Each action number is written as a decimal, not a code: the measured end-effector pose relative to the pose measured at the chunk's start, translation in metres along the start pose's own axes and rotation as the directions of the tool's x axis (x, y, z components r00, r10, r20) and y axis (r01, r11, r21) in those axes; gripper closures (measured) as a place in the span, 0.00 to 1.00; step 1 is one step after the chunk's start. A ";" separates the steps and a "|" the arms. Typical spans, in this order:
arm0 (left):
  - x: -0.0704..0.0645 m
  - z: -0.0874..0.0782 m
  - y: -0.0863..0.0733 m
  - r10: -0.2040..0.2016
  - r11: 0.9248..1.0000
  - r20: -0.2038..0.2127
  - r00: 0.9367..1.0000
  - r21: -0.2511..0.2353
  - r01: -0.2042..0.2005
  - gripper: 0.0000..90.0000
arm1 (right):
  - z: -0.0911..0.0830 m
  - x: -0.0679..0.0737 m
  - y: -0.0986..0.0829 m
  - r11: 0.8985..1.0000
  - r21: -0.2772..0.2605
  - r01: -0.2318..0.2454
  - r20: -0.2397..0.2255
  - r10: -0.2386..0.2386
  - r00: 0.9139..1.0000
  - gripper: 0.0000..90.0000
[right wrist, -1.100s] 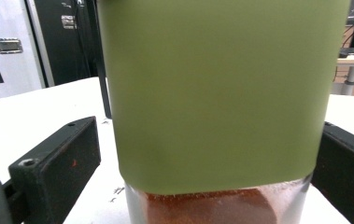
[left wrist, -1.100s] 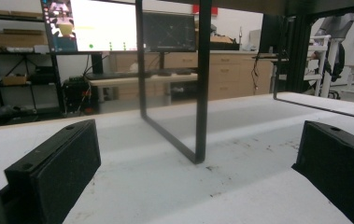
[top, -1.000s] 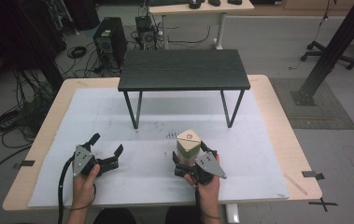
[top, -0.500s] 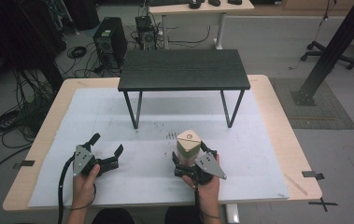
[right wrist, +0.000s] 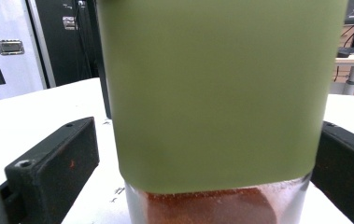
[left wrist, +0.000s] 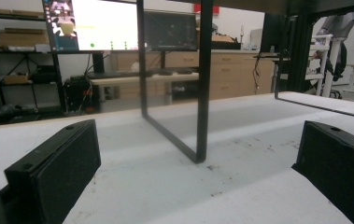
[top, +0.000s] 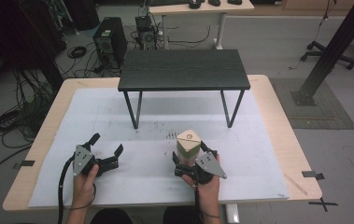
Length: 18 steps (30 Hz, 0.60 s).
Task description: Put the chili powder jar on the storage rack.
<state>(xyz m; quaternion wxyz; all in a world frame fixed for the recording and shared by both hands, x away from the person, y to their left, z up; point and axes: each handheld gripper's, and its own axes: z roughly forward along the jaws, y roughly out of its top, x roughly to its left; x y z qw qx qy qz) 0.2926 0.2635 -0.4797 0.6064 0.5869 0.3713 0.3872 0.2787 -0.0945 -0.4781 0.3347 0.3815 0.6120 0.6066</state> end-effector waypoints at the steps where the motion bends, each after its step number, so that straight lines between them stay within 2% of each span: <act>1: 0.000 0.000 0.000 0.002 1.000 -0.001 1.000 0.000 -0.002 0.00 | 0.000 0.000 0.000 1.000 -0.001 0.000 0.000 0.000 1.000 0.00; 18: 0.000 0.000 0.000 -0.005 1.000 -0.002 1.000 0.003 0.005 0.00 | 0.000 -0.001 0.000 1.000 -0.003 -0.011 -0.001 0.011 1.000 0.00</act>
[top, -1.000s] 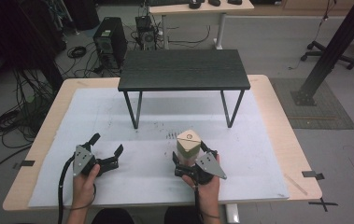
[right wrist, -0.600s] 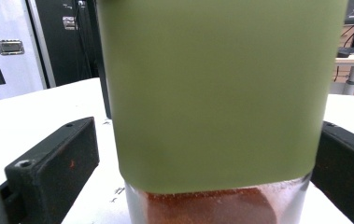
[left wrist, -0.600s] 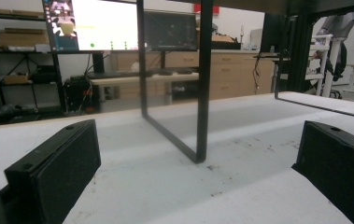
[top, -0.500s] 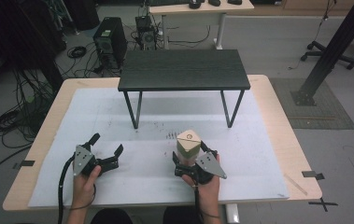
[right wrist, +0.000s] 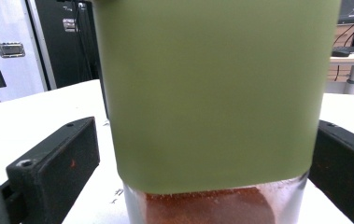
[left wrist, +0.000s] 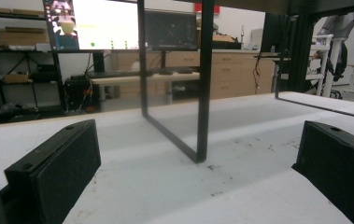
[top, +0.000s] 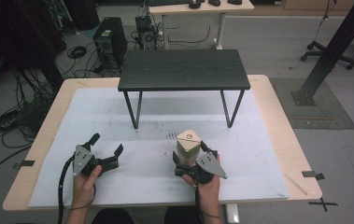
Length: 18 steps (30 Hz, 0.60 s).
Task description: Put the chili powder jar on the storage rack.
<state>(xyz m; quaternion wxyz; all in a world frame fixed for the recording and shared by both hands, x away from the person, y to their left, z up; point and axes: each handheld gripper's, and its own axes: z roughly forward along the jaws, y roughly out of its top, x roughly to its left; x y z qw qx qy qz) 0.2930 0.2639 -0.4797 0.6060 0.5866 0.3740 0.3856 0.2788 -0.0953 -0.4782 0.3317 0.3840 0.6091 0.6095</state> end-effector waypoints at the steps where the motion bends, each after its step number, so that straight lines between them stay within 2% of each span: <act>1: 0.000 0.000 0.000 0.000 1.000 0.000 1.000 0.000 0.000 0.00 | 0.000 0.000 0.000 1.000 0.000 -0.001 0.000 0.001 1.000 0.00; 18: 0.000 0.000 0.000 -0.002 1.000 -0.001 1.000 0.000 0.002 0.00 | 0.000 0.000 0.000 1.000 -0.002 0.002 0.000 -0.002 1.000 0.01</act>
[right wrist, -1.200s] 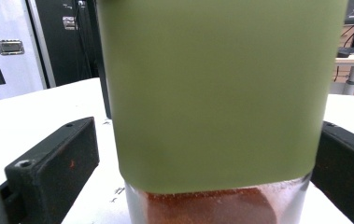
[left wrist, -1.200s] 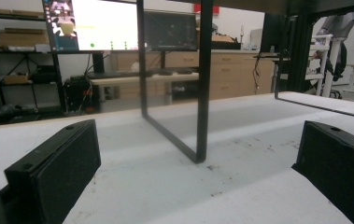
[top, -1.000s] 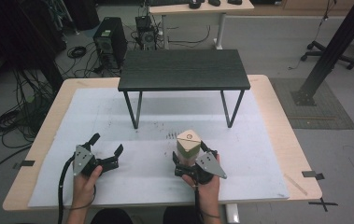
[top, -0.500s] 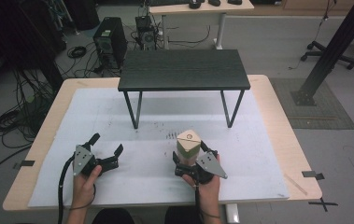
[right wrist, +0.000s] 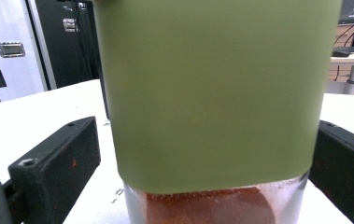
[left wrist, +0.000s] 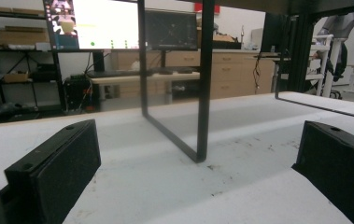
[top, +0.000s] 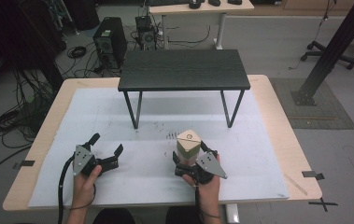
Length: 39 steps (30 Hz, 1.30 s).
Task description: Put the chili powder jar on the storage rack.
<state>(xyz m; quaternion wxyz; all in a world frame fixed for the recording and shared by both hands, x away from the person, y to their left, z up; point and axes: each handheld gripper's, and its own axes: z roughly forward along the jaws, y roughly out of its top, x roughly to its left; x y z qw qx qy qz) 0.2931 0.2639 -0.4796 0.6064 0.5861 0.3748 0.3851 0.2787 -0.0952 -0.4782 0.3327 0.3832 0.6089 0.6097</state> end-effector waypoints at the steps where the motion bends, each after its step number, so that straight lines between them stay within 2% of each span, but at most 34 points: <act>1: 0.000 0.000 0.000 0.000 1.000 0.000 1.000 0.000 0.000 0.00 | 0.000 0.000 0.000 1.000 -0.001 0.000 0.000 0.000 1.000 0.01; 26: 0.000 0.000 0.000 -0.004 1.000 -0.001 1.000 0.003 0.004 0.00 | 0.000 0.000 0.000 1.000 0.000 0.006 -0.003 -0.006 1.000 0.02; 39: 0.000 0.000 0.000 -0.003 1.000 -0.002 1.000 0.001 0.003 0.00 | 0.000 0.002 0.000 1.000 0.006 0.025 0.002 -0.025 1.000 0.01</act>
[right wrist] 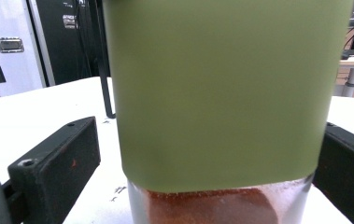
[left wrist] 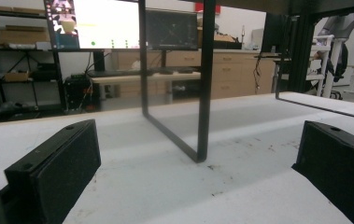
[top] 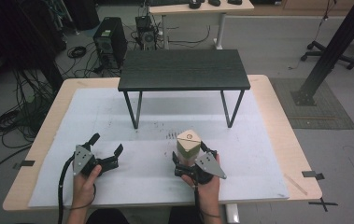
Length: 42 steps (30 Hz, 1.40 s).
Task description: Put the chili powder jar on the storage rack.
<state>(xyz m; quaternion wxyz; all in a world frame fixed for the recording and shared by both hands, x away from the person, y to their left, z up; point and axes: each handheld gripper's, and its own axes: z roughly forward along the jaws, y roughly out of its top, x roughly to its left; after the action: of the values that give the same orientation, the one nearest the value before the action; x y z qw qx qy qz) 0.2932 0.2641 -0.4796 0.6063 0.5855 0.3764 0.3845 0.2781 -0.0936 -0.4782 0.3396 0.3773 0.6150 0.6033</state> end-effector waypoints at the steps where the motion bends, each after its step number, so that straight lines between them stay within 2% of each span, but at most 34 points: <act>1: 0.000 0.000 0.000 0.000 1.000 0.000 1.000 0.000 0.000 0.00 | 0.000 0.000 0.000 1.000 0.000 0.000 0.000 0.000 1.000 0.01; 13: 0.000 0.000 0.000 0.001 1.000 0.001 1.000 0.000 -0.001 0.00 | 0.001 0.000 0.000 1.000 0.012 0.004 -0.003 -0.004 1.000 0.06; 18: 0.000 0.000 0.000 0.001 1.000 0.000 1.000 -0.001 -0.001 0.00 | 0.002 -0.001 0.001 1.000 0.027 -0.005 -0.018 0.006 1.000 0.11; 32: 0.000 0.000 0.000 0.001 1.000 0.000 1.000 -0.001 -0.001 0.00 | 0.001 -0.005 0.002 0.999 0.048 -0.006 -0.020 0.007 1.000 0.28; 42: 0.000 0.000 0.000 0.001 1.000 0.000 1.000 -0.001 -0.001 0.00 | 0.000 -0.007 0.002 0.998 0.055 0.000 -0.032 0.002 0.999 0.31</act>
<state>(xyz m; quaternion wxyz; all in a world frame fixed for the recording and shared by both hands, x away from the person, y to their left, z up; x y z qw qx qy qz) 0.2931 0.2640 -0.4796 0.6065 0.5856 0.3756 0.3850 0.2820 -0.0998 -0.4763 0.3189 0.3772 0.6367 0.5921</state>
